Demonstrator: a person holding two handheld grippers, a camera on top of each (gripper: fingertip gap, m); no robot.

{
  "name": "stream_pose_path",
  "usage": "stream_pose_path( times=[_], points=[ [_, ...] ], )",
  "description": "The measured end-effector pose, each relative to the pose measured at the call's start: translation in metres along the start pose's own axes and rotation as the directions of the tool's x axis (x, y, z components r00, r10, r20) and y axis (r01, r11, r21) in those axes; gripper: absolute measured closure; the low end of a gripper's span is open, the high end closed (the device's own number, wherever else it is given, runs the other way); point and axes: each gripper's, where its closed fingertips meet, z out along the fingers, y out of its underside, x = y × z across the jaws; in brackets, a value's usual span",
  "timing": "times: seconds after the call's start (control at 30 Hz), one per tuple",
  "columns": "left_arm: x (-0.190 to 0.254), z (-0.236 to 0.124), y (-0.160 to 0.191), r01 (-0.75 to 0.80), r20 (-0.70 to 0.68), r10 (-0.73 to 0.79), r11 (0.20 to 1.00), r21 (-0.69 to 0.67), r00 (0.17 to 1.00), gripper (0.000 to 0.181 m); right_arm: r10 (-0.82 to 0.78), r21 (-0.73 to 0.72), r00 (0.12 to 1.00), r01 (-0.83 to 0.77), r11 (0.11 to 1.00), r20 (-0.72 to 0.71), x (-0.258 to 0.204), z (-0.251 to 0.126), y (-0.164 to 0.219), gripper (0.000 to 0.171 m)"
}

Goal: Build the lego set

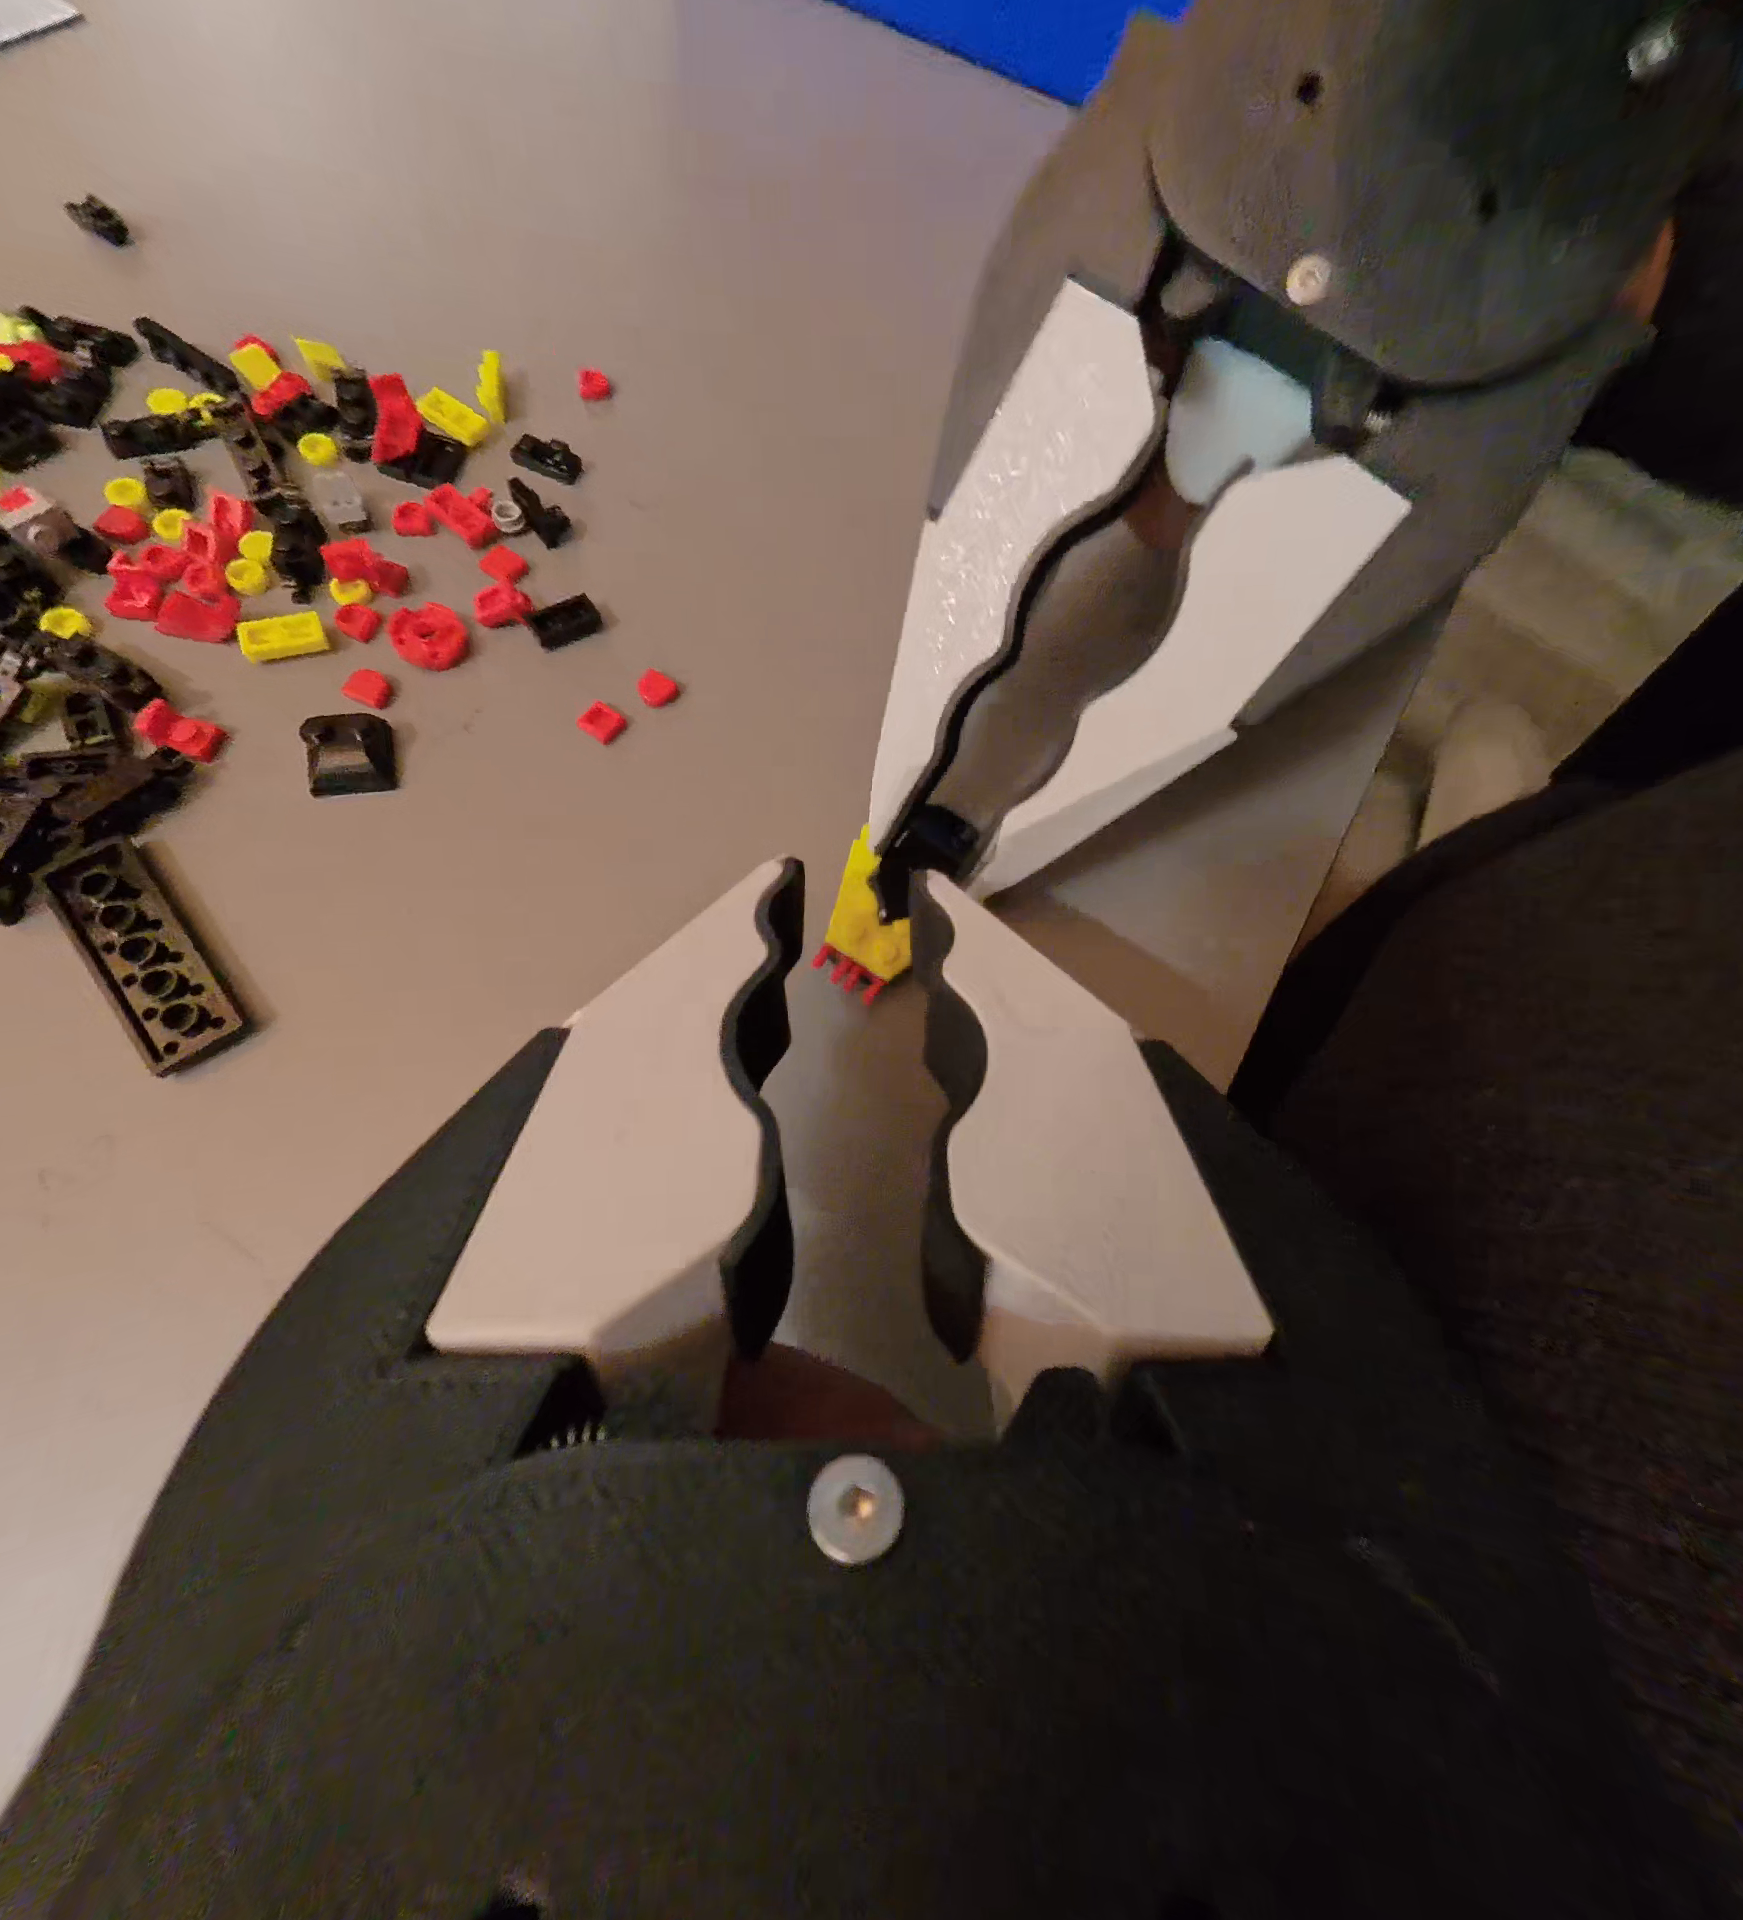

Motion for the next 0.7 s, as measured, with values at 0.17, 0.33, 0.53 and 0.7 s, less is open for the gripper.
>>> stream_pose_path(
  times=[0.17,0.33,0.53,0.7],
  points=[
    [-0.009,0.009,0.019,-0.035,0.085,0.045,0.993,-0.117,0.995,0.180,0.016,0.023,1.000,-0.017,1.000,0.025,-0.004,0.001,-0.004,0.158],
    [-0.014,0.011,0.024,-0.062,0.138,0.083,0.987,-0.147,0.987,0.181,0.006,0.058,1.000,-0.006,0.998,0.006,-0.001,-0.004,-0.010,0.159],
    [-0.008,0.012,0.027,-0.078,0.101,0.095,0.983,-0.164,0.990,0.181,0.009,0.042,0.995,-0.005,0.999,-0.095,0.019,-0.012,-0.003,0.171],
    [-0.016,0.011,0.026,-0.061,0.131,0.082,0.986,-0.156,0.988,0.173,0.049,0.076,0.982,-0.036,0.996,-0.180,0.040,-0.020,-0.004,0.163]
  ],
)
